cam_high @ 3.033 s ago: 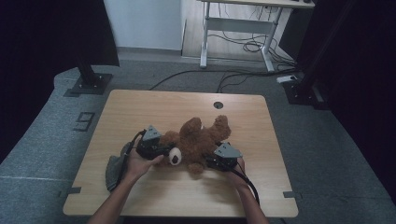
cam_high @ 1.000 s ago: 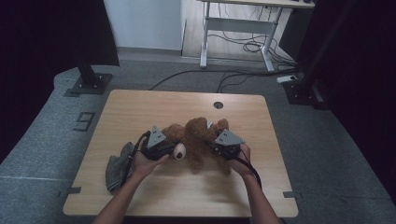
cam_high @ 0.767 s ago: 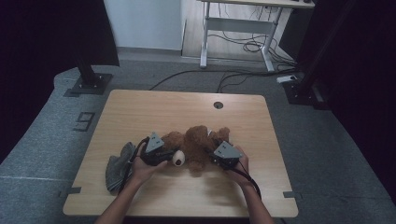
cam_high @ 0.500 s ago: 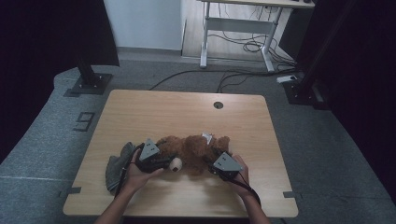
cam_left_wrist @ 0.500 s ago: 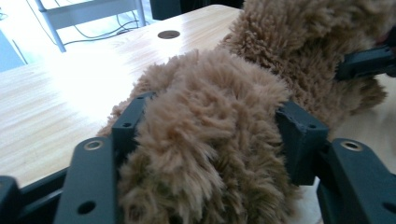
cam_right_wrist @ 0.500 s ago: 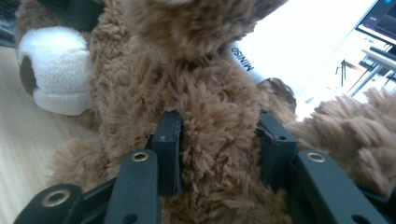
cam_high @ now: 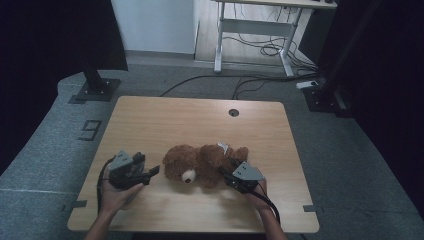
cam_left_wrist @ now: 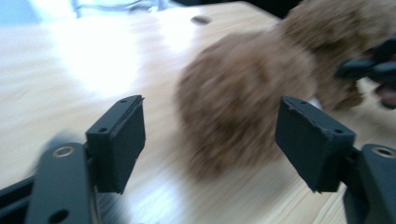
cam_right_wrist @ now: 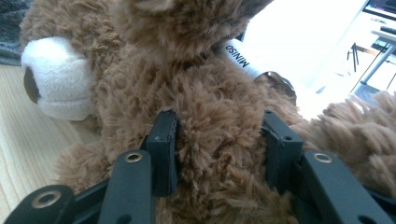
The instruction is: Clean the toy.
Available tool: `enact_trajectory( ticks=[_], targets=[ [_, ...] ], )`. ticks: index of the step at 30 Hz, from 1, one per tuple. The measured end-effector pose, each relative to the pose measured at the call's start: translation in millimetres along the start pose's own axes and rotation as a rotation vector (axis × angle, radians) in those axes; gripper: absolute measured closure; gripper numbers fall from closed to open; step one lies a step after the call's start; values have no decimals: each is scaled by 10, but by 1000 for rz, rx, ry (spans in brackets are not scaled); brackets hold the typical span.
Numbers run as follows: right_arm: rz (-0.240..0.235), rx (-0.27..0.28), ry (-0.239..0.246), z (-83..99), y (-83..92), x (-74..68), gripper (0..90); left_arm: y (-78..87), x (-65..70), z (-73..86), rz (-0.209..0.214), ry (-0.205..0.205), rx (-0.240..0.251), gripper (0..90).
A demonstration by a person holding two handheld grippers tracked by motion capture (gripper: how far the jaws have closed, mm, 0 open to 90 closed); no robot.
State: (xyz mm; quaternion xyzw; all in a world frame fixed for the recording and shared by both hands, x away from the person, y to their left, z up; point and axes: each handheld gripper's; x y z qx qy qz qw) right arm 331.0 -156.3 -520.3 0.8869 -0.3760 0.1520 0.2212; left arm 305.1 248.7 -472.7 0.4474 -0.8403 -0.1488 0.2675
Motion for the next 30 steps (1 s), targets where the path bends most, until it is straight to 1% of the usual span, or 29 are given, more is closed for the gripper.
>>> enact_trajectory(
  ticks=[1,2,3,4,6,7,8,9,10,11,12,13,14,15,16,17,18,20,22,23,25,27,28,29,30],
  targets=[
    [1,0,-1,-1,-1,-1,544,34,-53,51,-37,13,-29,233],
    [2,0,-2,0,-1,-6,545,44,-72,73,-51,14,-43,212],
    [2,0,-2,0,0,-7,544,58,-118,127,-89,17,-71,200],
    [2,0,-2,0,2,-10,545,60,-147,156,-113,21,-84,191],
    [0,1,-2,2,5,-10,544,22,-238,219,-192,34,-121,183],
    [-1,2,-3,3,7,-9,543,-3,-283,241,-216,43,-141,179],
    [-1,3,-3,4,8,-10,543,-21,-314,255,-224,55,-151,180],
    [-1,3,-3,5,10,-11,543,-54,-356,279,-235,65,-174,182],
    [-2,3,-3,5,13,-14,542,-89,-379,301,-255,67,-195,189],
    [-2,4,-3,6,15,-15,542,-121,-399,325,-258,73,-210,217],
    [-3,5,-3,9,17,-14,541,-144,-413,344,-255,74,-225,289],
    [-4,6,-3,11,18,-12,541,-174,-427,372,-263,75,-237,349],
    [-5,7,-4,14,20,-9,541,-182,-434,385,-266,77,-233,442],
    [-6,7,-4,15,21,-8,540,-177,-444,389,-263,78,-217,534],
    [-7,7,-3,15,22,-7,540,-161,-451,377,-246,85,-204,640],
    [-7,6,-2,14,23,-6,540,-129,-449,345,-219,96,-186,688],
    [-8,6,-2,14,23,-6,539,-109,-437,319,-204,94,-175,722],
    [-9,7,-4,14,22,-4,539,-52,-367,227,-167,82,-143,744],
    [-9,7,-5,14,18,0,539,-10,-281,128,-114,79,-110,749],
    [-9,7,-6,14,16,2,539,7,-199,54,-81,71,-90,749],
    [-9,6,-10,14,12,5,538,7,-45,-63,-29,50,-58,749],
    [-9,6,-14,15,10,7,538,-30,128,-173,29,23,-44,748],
    [-10,7,-15,16,9,8,538,-67,247,-236,59,6,-36,748],
    [-9,7,-16,17,8,6,538,-103,342,-286,76,-10,-31,747],
    [-8,7,-17,18,7,5,538,-133,412,-325,89,-16,-28,746]
  ],
)
Point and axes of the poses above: each handheld gripper's, and its own axes: y roughly backward along the jaws, z roughly out of its underside, x roughly to its right, and after that the axes turned 13 degrees about y, right-handed
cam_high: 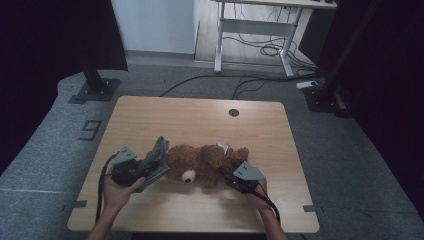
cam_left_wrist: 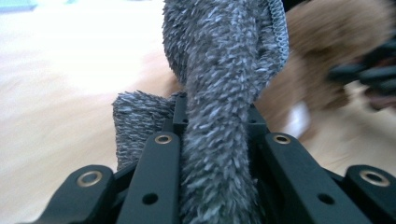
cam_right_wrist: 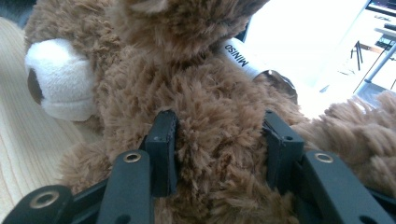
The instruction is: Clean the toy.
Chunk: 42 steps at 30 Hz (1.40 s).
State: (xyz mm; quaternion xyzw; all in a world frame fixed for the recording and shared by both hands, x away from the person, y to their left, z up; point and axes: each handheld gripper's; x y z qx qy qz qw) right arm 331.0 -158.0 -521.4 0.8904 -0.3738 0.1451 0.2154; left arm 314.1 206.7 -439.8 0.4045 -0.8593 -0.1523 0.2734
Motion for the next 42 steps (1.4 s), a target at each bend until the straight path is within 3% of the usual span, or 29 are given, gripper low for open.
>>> enact_trajectory(
  ticks=[4,6,8,12,14,17,21,24,30,33,36,42],
  targets=[
    [3,1,-3,4,-5,0,538,-233,380,-225,70,-54,4,743],
    [3,2,-6,7,-7,-1,538,-403,560,-327,78,-80,-11,741],
    [4,3,-8,8,-6,-4,539,-614,677,-396,81,-82,-47,741],
    [7,0,-4,13,-3,-7,541,-991,736,-361,52,-68,-138,741],
    [12,-6,-9,26,-11,-6,544,-1052,678,-304,42,-45,-139,742],
    [10,-2,-21,42,-21,-3,548,-1002,513,-237,44,-5,-131,744],
    [11,-2,-15,34,-32,-21,554,-857,391,-204,32,0,-107,747],
    [11,-3,-13,36,-27,-25,556,-719,310,-216,-3,-4,-75,747],
    [11,0,-17,42,-26,-25,557,-499,18,-239,-60,53,-44,747],
    [8,5,-19,48,-24,-20,557,-444,-87,-238,-67,82,-43,746],
    [6,8,-22,53,-22,-15,557,-429,-68,-253,-51,86,-40,745],
    [5,11,-32,63,-17,-9,557,-526,308,-377,28,22,-41,742]
  ],
)
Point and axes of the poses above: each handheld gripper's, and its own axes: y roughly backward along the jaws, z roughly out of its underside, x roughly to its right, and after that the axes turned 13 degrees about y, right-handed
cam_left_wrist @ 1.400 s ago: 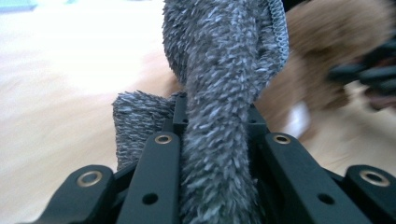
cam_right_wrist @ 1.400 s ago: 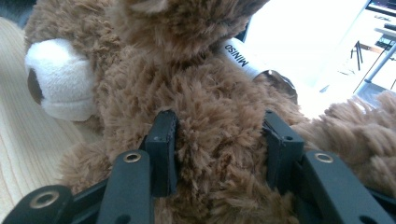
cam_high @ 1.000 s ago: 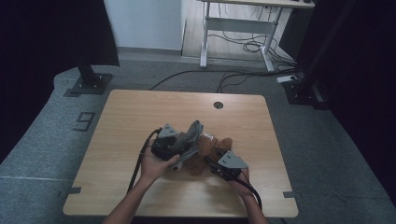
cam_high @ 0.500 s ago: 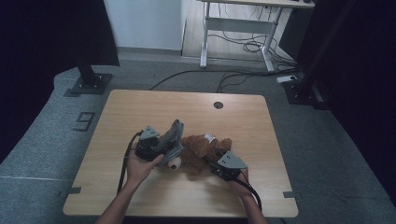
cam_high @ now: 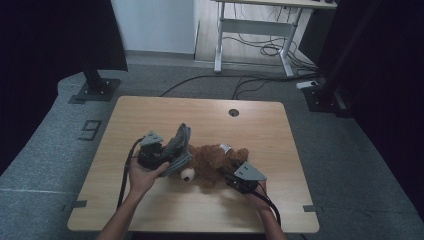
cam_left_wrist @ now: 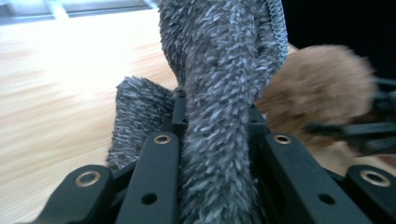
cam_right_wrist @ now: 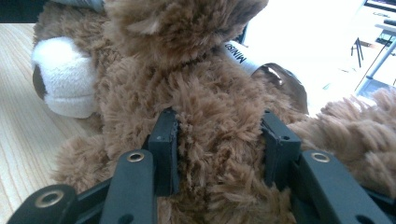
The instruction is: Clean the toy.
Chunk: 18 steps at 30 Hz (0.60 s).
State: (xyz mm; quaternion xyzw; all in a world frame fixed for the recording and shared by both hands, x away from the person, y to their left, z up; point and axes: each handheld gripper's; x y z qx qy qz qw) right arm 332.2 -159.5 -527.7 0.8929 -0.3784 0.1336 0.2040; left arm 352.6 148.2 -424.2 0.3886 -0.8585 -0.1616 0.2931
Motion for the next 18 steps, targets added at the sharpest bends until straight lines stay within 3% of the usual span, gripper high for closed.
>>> enact_trajectory(
  ticks=[4,5,9,14,18],
  targets=[
    [1,2,0,0,0,-2,557,-171,271,-74,71,-31,-26,741],
    [1,2,-2,0,0,-2,557,-237,377,-95,101,-37,-39,741],
    [0,3,-3,3,-1,1,557,-459,788,-189,157,-104,-63,738],
    [-1,2,-4,3,2,-1,557,-759,1126,-213,145,-167,-114,736],
    [2,5,0,7,2,-3,557,-977,1083,-124,85,-163,-167,736]
  ],
)
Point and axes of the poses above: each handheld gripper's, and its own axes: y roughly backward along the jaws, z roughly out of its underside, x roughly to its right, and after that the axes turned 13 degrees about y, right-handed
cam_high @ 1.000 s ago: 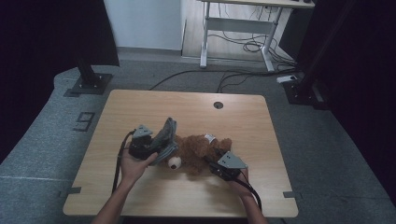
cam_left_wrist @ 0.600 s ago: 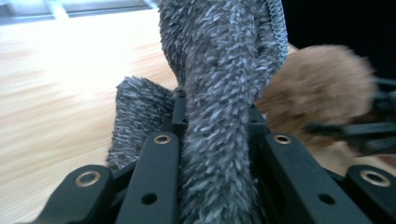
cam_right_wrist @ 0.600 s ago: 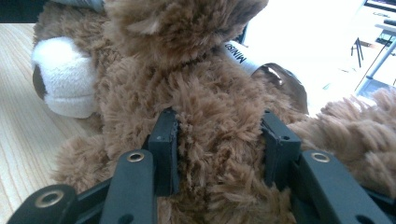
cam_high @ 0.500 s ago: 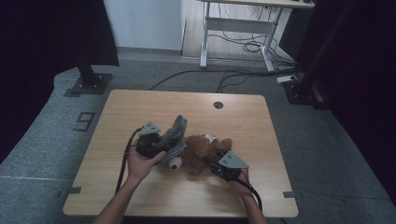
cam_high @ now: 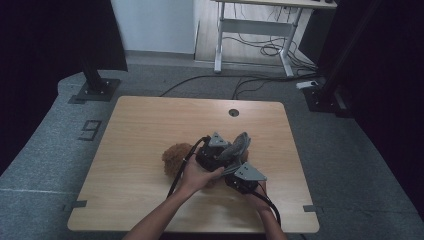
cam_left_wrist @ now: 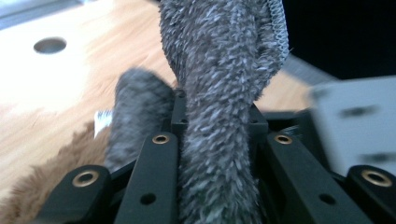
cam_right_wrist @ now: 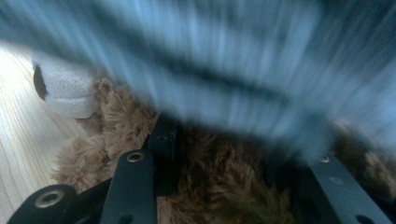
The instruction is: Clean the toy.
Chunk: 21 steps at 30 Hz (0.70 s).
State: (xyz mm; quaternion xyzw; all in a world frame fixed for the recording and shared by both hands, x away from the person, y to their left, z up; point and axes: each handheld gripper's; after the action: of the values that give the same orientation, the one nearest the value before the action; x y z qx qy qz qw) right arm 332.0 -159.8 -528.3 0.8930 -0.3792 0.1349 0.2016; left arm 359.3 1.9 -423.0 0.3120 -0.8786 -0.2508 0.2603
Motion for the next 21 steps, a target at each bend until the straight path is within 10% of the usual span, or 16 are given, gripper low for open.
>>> enact_trajectory(
  ticks=[21],
  targets=[
    [5,-3,-8,9,-21,-3,574,682,-730,254,-191,67,76,740]
  ],
)
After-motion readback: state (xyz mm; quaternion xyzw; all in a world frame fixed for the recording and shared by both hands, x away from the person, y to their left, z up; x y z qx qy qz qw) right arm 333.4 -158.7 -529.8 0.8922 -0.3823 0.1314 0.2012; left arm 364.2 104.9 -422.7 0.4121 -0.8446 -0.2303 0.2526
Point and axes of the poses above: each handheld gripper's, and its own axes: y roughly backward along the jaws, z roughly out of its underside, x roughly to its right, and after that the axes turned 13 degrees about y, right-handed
